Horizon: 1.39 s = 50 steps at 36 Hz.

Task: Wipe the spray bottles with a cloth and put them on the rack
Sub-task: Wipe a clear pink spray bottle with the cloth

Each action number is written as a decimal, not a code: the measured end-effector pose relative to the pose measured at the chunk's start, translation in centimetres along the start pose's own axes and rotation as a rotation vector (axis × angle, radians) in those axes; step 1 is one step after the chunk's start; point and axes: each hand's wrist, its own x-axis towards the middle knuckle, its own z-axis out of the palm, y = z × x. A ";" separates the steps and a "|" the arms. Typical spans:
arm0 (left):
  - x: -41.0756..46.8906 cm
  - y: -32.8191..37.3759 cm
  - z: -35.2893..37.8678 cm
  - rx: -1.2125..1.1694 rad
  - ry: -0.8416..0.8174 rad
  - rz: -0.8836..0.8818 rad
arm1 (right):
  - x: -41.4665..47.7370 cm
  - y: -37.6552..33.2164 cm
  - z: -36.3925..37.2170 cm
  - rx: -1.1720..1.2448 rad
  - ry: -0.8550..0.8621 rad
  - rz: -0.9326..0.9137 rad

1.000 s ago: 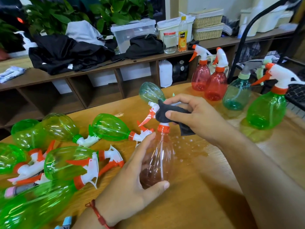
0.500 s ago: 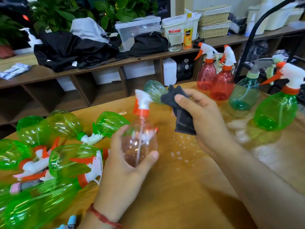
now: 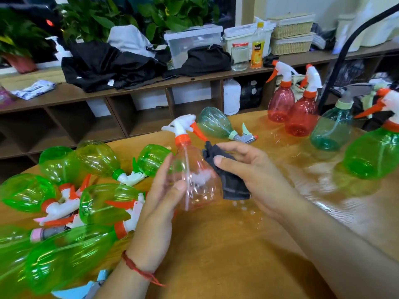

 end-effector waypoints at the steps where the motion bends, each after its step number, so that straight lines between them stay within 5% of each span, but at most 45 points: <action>1: 0.0 -0.2 0.0 -0.029 0.028 -0.006 | 0.0 0.1 0.1 -0.019 0.009 -0.007; 12: -0.8 0.0 0.5 0.333 -0.083 0.032 | 0.0 0.9 -0.2 -0.378 0.021 -0.223; 20: -1.1 0.7 0.8 0.389 -0.095 0.110 | 0.2 0.8 -0.4 -0.366 0.004 -0.261; 24: -1.6 0.7 1.1 0.415 -0.150 0.129 | 0.6 0.4 -1.1 -0.346 0.144 -0.404; 32: -2.4 0.7 2.4 0.580 -0.275 0.159 | 0.9 -0.8 -2.3 -0.803 0.355 -0.693; 37: -2.3 0.1 2.1 0.618 -0.292 0.196 | 1.0 -0.7 -1.0 -0.879 0.154 -0.690; 44: -2.5 -0.3 2.8 0.677 -0.321 0.256 | 1.2 -1.9 -3.0 -0.891 0.376 -0.711; 50: -2.6 -0.9 3.0 0.622 -0.277 0.243 | 0.8 -0.6 -0.5 -0.856 0.156 -0.748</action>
